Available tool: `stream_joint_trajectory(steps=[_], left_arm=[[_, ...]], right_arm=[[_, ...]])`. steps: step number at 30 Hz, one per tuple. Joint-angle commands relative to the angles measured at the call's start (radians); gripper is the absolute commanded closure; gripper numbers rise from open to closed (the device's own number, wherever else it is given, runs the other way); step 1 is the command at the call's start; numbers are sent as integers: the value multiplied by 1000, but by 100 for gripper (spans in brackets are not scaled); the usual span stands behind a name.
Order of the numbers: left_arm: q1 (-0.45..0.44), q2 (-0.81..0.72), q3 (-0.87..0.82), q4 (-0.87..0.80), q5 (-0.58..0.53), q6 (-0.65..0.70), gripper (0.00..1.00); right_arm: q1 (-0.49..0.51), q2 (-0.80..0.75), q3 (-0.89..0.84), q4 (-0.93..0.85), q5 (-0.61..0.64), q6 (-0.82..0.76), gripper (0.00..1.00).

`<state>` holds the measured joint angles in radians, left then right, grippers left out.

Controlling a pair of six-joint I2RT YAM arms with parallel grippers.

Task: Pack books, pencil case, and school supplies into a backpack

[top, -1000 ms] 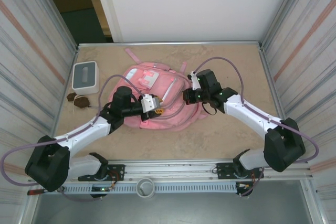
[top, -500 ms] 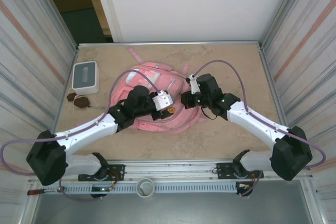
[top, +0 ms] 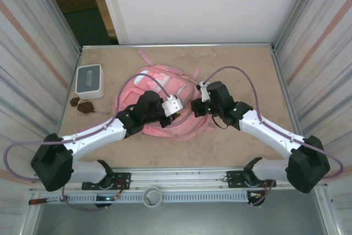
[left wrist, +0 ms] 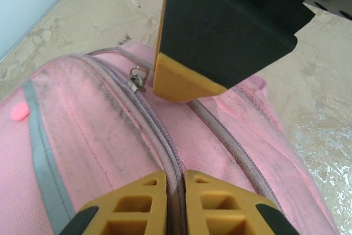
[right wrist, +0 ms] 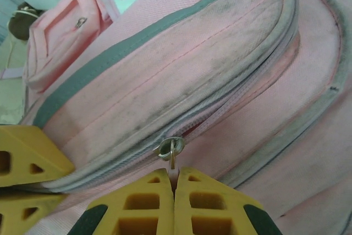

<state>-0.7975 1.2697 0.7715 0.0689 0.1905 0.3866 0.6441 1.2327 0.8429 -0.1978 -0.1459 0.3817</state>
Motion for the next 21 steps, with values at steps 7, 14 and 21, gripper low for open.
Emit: stream_joint_trajectory(steps=[7, 14, 21], left_arm=[[189, -192, -162, 209, 348, -25, 99], [257, -240, -199, 253, 563, -20, 100], [262, -176, -164, 244, 751, 11, 100]], right_arm=[[-150, 32, 25, -92, 113, 50, 100], [-247, 86, 64, -155, 107, 57, 100], [-317, 132, 65, -48, -269, -62, 100]])
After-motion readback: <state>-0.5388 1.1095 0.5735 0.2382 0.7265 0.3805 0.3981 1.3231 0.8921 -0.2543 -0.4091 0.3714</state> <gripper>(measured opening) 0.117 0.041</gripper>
